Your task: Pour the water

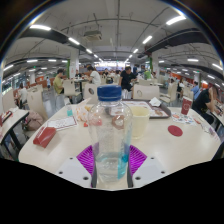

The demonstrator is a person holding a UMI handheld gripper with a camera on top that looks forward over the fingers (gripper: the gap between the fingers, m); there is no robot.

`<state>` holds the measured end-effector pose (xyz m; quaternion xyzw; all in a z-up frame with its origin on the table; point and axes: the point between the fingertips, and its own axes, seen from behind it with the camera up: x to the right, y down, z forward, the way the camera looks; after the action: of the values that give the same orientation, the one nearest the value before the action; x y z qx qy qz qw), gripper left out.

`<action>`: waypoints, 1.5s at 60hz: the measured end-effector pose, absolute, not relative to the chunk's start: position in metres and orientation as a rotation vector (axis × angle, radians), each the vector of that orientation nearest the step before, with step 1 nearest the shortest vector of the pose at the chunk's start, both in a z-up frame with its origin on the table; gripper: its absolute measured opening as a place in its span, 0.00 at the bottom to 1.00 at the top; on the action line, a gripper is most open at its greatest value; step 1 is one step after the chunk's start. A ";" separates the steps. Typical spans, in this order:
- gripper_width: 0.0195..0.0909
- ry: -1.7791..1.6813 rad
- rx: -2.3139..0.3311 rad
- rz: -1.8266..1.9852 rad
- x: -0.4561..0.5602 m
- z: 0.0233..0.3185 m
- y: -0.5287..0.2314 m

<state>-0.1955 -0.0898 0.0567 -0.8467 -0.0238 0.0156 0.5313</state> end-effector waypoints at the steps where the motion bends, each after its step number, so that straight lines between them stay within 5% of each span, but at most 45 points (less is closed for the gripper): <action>1: 0.29 -0.055 -2.021 0.040 -0.197 0.059 -0.089; 14: 0.29 0.033 -1.957 0.248 -0.240 0.133 -0.055; 23: 0.29 0.331 -1.859 0.637 -0.259 0.196 -0.008; 31: 0.29 0.690 -1.761 1.042 -0.266 0.219 0.024; 52: 0.29 1.362 -1.538 1.749 -0.269 0.175 0.054; 70: 0.29 1.201 -1.698 1.627 -0.259 0.178 0.053; 90: 0.29 0.346 -1.807 0.706 -0.114 0.279 0.081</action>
<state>-0.1136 0.0807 0.2794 -0.7643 0.1465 0.2985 0.5525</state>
